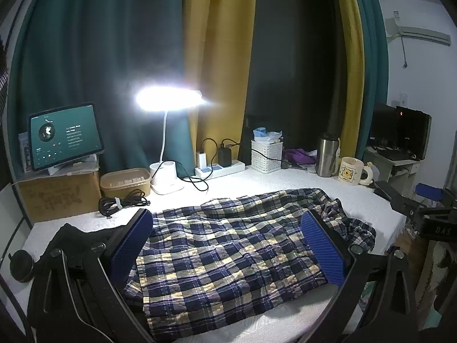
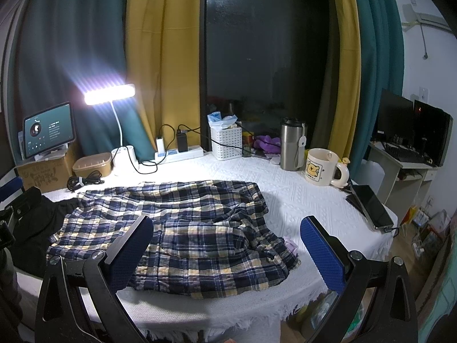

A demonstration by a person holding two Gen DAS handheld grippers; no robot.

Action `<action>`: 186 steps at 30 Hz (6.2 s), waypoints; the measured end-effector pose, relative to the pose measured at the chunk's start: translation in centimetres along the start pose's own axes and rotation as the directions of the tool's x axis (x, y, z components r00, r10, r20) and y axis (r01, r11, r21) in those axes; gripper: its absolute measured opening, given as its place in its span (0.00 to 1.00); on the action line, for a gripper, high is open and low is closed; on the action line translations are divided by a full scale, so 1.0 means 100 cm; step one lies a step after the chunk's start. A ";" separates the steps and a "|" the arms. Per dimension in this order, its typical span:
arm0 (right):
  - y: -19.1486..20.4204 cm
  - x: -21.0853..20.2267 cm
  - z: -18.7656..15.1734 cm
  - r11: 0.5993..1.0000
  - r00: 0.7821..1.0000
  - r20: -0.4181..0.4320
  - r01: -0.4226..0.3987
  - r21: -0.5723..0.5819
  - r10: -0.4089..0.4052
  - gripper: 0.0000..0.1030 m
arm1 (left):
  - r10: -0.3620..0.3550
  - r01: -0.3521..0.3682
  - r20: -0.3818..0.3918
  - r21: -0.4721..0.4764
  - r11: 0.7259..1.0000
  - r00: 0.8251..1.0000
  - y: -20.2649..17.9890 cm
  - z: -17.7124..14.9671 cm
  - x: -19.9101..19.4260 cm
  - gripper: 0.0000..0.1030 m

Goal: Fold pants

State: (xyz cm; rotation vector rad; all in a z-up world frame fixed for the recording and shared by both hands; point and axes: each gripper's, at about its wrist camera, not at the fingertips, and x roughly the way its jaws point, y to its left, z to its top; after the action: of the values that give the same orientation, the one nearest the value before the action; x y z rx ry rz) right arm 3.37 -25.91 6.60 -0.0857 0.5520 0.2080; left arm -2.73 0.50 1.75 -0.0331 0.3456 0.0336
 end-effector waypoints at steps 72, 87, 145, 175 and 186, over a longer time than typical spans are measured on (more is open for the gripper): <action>0.002 0.113 -0.002 0.999 0.978 -0.202 -0.048 0.016 0.050 1.00 | 0.044 -0.044 -0.127 0.004 0.999 0.991 0.018 -0.003 0.075 0.99; -0.034 0.189 0.005 0.999 0.959 -0.282 -0.009 0.031 0.017 1.00 | 0.132 -0.143 -0.293 -0.014 0.990 0.947 0.064 -0.009 0.143 1.00; -0.111 0.340 0.058 0.992 0.962 -0.274 -0.032 -0.119 -0.002 0.14 | -0.013 0.021 -0.421 0.013 1.000 0.907 0.124 0.017 0.297 0.05; -0.164 0.266 0.022 0.997 0.949 -0.307 0.073 -0.022 -0.076 0.62 | 0.150 -0.149 -0.423 0.034 0.988 0.894 0.147 0.001 0.250 0.53; -0.147 0.174 -0.051 0.995 0.935 -0.342 0.084 -0.049 -0.096 0.64 | 0.042 -0.029 -0.415 0.037 0.999 0.909 0.095 -0.039 0.169 0.64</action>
State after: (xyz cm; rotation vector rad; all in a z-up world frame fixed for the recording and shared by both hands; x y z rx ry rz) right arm 18.43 -37.93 -6.56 -0.1826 0.8925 0.1126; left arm 11.45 10.32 -7.93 -0.0035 0.7757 0.0578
